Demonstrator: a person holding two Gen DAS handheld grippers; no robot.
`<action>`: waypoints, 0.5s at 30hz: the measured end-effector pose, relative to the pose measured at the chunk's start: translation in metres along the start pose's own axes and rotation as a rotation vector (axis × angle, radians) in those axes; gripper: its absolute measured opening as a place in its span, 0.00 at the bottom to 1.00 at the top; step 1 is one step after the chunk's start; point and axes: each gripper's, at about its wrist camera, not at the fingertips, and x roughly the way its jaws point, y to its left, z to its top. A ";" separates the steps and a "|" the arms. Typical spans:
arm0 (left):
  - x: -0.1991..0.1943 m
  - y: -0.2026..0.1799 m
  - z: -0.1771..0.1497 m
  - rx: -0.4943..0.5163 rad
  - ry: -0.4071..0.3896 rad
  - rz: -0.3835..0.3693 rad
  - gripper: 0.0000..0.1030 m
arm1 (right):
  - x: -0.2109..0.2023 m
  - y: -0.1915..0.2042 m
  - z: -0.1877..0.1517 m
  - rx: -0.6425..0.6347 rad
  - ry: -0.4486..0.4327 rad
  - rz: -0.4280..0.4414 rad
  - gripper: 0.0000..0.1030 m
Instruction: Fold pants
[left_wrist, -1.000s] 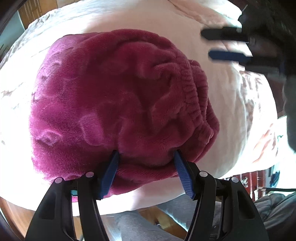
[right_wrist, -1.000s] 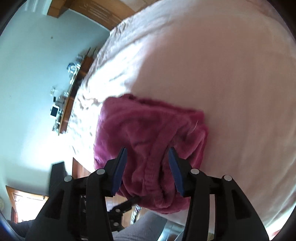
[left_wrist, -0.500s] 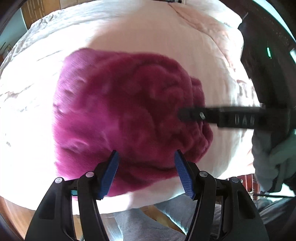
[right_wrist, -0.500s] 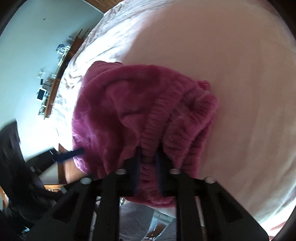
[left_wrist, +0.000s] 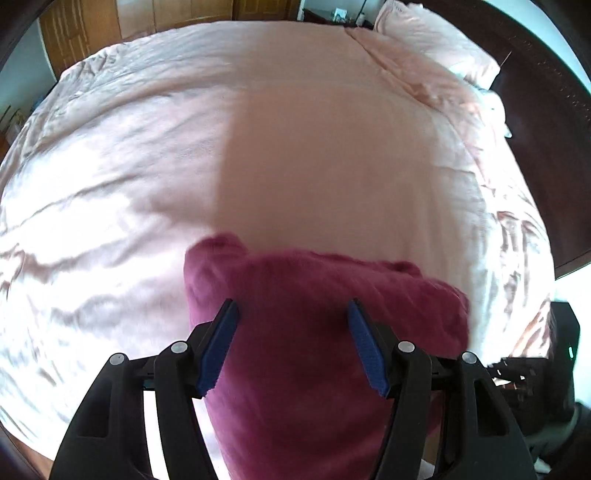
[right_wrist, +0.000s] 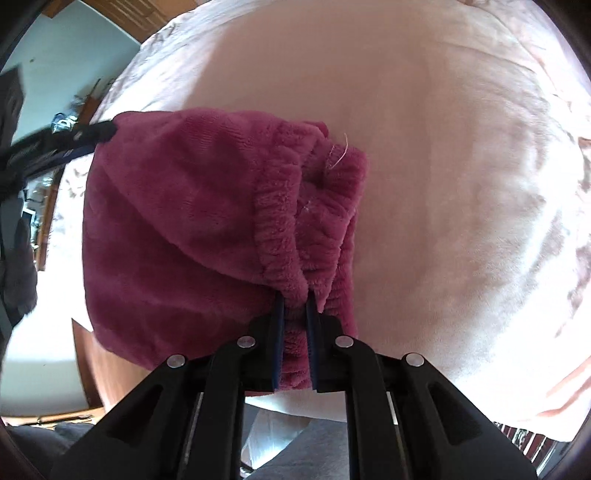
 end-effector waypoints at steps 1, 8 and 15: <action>0.008 -0.001 0.004 0.017 0.010 0.004 0.61 | 0.001 0.002 -0.001 0.007 -0.006 -0.010 0.10; 0.047 -0.003 0.019 0.121 0.059 0.011 0.67 | -0.017 0.025 -0.004 0.057 -0.083 -0.090 0.18; 0.055 -0.002 0.032 0.162 0.080 -0.051 0.67 | -0.045 0.064 0.018 0.033 -0.247 -0.097 0.29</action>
